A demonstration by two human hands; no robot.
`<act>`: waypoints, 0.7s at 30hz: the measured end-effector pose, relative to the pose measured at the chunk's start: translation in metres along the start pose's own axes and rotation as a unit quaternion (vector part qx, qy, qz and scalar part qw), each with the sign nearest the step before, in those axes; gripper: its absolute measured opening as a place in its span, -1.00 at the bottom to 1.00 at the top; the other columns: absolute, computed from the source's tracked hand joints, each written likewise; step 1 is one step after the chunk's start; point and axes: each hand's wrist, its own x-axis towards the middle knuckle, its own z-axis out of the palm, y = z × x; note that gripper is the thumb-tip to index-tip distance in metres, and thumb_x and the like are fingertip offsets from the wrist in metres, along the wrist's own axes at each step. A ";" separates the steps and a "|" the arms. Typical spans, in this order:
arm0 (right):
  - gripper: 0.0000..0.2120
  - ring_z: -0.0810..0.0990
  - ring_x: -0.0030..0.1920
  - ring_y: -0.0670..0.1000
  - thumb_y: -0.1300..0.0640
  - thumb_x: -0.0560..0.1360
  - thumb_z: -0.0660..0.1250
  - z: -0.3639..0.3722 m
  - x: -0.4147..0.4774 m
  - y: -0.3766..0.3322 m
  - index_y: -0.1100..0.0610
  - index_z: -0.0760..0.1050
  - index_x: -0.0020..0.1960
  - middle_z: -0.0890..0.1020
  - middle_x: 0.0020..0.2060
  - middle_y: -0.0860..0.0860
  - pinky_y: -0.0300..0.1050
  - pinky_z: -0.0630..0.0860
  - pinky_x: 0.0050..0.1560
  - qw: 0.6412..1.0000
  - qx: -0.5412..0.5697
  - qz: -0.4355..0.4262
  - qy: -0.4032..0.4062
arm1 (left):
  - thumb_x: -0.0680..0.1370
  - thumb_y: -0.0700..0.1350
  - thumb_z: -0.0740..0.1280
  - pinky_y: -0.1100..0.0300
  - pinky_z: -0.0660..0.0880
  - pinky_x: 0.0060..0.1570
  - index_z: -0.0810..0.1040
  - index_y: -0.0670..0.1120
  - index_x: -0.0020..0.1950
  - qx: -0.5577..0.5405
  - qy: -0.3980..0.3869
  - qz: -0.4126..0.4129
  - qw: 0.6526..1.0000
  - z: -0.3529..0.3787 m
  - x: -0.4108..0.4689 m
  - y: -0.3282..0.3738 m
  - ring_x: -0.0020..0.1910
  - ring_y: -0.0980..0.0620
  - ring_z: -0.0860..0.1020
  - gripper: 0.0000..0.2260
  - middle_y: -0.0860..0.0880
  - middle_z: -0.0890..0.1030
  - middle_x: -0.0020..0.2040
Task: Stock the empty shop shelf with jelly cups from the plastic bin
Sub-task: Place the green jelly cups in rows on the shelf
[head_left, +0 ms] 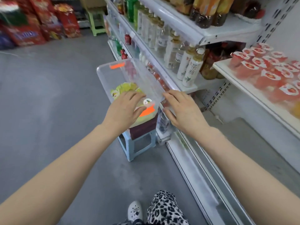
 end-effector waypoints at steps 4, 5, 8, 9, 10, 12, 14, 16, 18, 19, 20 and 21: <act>-0.55 0.53 0.15 0.17 0.00 0.53 0.21 0.056 0.038 0.006 0.20 0.46 0.34 0.55 0.19 0.13 0.03 0.42 0.20 0.998 0.039 -0.011 -0.055 | 0.56 0.13 0.17 0.07 0.43 0.13 0.53 -0.09 0.27 -0.001 -0.001 -0.066 0.998 0.023 0.003 -0.046 0.11 -0.14 0.50 -0.59 -0.06 0.57 0.11; -0.55 0.53 0.14 0.18 -0.01 0.53 0.20 0.069 0.049 0.009 0.19 0.46 0.34 0.55 0.19 0.12 0.03 0.43 0.19 0.996 0.048 -0.014 -0.069 | 0.56 0.13 0.16 0.06 0.44 0.14 0.53 -0.09 0.27 -0.002 -0.005 -0.080 0.997 0.029 0.005 -0.057 0.12 -0.14 0.50 -0.58 -0.06 0.58 0.11; -0.54 0.54 0.15 0.19 -0.03 0.53 0.18 0.109 0.085 0.021 0.18 0.47 0.33 0.55 0.19 0.12 0.05 0.45 0.18 0.992 0.074 -0.026 -0.100 | 0.57 0.09 0.21 0.08 0.42 0.16 0.54 -0.09 0.27 -0.005 -0.010 -0.125 0.992 0.049 0.017 -0.087 0.15 -0.13 0.50 -0.62 -0.06 0.58 0.13; -0.55 0.54 0.14 0.19 -0.02 0.53 0.19 0.123 0.098 0.026 0.18 0.48 0.33 0.56 0.18 0.12 0.05 0.45 0.18 0.990 0.081 -0.031 -0.108 | 0.56 0.06 0.24 0.08 0.43 0.16 0.55 -0.09 0.27 -0.007 -0.011 -0.143 0.990 0.057 0.022 -0.097 0.15 -0.13 0.50 -0.64 -0.07 0.58 0.13; -0.56 0.55 0.13 0.18 -0.01 0.53 0.21 0.135 0.111 0.031 0.18 0.48 0.33 0.56 0.17 0.11 0.04 0.44 0.17 0.989 0.085 -0.036 -0.118 | 0.56 0.04 0.28 0.07 0.43 0.16 0.55 -0.10 0.27 -0.009 -0.013 -0.158 0.987 0.064 0.029 -0.107 0.15 -0.13 0.50 -0.65 -0.07 0.58 0.14; -0.56 0.56 0.10 0.17 0.01 0.51 0.25 0.161 0.137 0.043 0.17 0.49 0.32 0.58 0.14 0.11 0.01 0.44 0.13 0.985 0.084 -0.047 -0.140 | 0.55 0.00 0.34 0.07 0.43 0.16 0.55 -0.11 0.26 -0.012 -0.018 -0.180 0.983 0.079 0.043 -0.129 0.14 -0.14 0.51 -0.67 -0.07 0.58 0.14; -0.58 0.57 0.06 0.19 0.04 0.49 0.30 0.188 0.163 0.056 0.18 0.51 0.30 0.59 0.10 0.12 0.02 0.47 0.09 0.980 0.090 -0.061 -0.166 | 0.54 -0.04 0.38 0.07 0.41 0.16 0.55 -0.12 0.26 -0.009 -0.023 -0.193 0.981 0.095 0.059 -0.151 0.11 -0.16 0.52 -0.68 -0.09 0.58 0.12; -0.58 0.57 0.10 0.21 0.08 0.50 0.35 0.215 0.189 0.066 0.17 0.49 0.33 0.59 0.12 0.13 0.06 0.48 0.11 0.967 0.108 -0.071 -0.219 | 0.53 -0.08 0.39 0.05 0.41 0.15 0.55 -0.12 0.26 -0.012 -0.033 -0.211 0.977 0.109 0.079 -0.171 0.11 -0.17 0.51 -0.69 -0.10 0.57 0.12; -0.55 0.50 0.25 0.18 0.07 0.54 0.32 0.242 0.213 0.071 0.12 0.41 0.41 0.54 0.26 0.11 0.09 0.42 0.25 0.946 0.117 -0.064 -0.294 | 0.54 -0.10 0.38 0.02 0.44 0.14 0.54 -0.11 0.28 -0.023 -0.046 -0.234 0.971 0.120 0.100 -0.186 0.14 -0.18 0.49 -0.68 -0.10 0.57 0.14; -0.53 0.46 0.31 0.16 0.06 0.55 0.30 0.257 0.223 0.073 0.09 0.38 0.44 0.50 0.32 0.09 0.09 0.38 0.31 0.937 0.115 -0.059 -0.325 | 0.54 -0.12 0.39 0.01 0.44 0.13 0.54 -0.11 0.29 -0.027 -0.049 -0.245 0.968 0.126 0.110 -0.194 0.15 -0.18 0.48 -0.68 -0.11 0.57 0.14; -0.52 0.43 0.34 0.15 0.07 0.56 0.29 0.271 0.232 0.074 0.07 0.35 0.46 0.48 0.35 0.07 0.09 0.35 0.33 0.928 0.115 -0.053 -0.349 | 0.53 -0.13 0.39 0.01 0.44 0.12 0.54 -0.11 0.29 -0.025 -0.051 -0.252 0.966 0.131 0.119 -0.202 0.15 -0.19 0.48 -0.67 -0.11 0.57 0.14; -0.52 0.41 0.36 0.14 0.09 0.55 0.29 0.286 0.238 0.075 0.07 0.34 0.46 0.46 0.36 0.06 0.08 0.34 0.34 0.921 0.119 -0.051 -0.366 | 0.52 -0.14 0.40 0.01 0.45 0.12 0.54 -0.12 0.28 -0.018 -0.054 -0.254 0.965 0.137 0.126 -0.210 0.15 -0.20 0.49 -0.67 -0.12 0.57 0.13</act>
